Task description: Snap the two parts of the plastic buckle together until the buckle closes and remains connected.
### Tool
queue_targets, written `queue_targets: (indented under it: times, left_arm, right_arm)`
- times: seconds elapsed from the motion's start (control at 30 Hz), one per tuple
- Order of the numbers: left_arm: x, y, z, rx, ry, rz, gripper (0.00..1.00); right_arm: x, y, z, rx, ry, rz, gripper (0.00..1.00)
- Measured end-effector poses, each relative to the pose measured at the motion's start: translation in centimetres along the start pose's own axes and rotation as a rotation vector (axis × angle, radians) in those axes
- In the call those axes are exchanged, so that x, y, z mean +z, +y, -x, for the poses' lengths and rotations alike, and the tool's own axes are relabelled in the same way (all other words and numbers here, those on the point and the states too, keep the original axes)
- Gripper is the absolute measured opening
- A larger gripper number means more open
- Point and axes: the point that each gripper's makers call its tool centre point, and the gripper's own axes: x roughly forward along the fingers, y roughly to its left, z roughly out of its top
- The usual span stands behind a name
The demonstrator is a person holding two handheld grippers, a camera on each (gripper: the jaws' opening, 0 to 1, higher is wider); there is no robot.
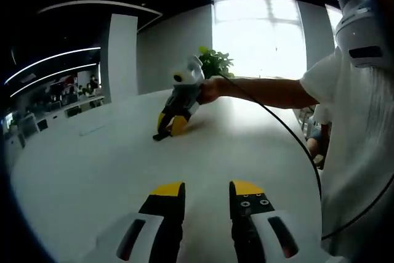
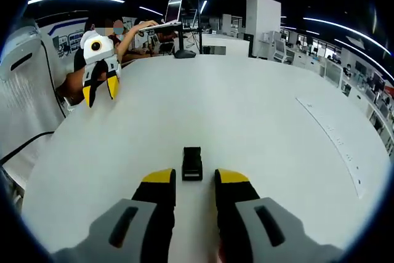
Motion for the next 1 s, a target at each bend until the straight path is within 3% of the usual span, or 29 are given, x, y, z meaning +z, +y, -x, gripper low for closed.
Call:
queue_targets:
  times: [0.1, 0.7, 1.0]
  left_arm:
    - [0.1, 0.0, 0.0, 0.0, -0.004, 0.001, 0.28]
    - [0.4, 0.4, 0.2, 0.015, -0.033, 0.017, 0.28]
    - [1.0, 0.7, 0.2, 0.038, -0.061, 0.028, 0.28]
  right_arm:
    - [0.0, 0.4, -0.1, 0.004, -0.002, 0.009, 0.34]
    - [-0.2, 0.4, -0.1, -0.016, -0.037, -0.029, 0.37]
    - [-0.7, 0.1, 0.6, -0.077, -0.055, -0.083, 0.35]
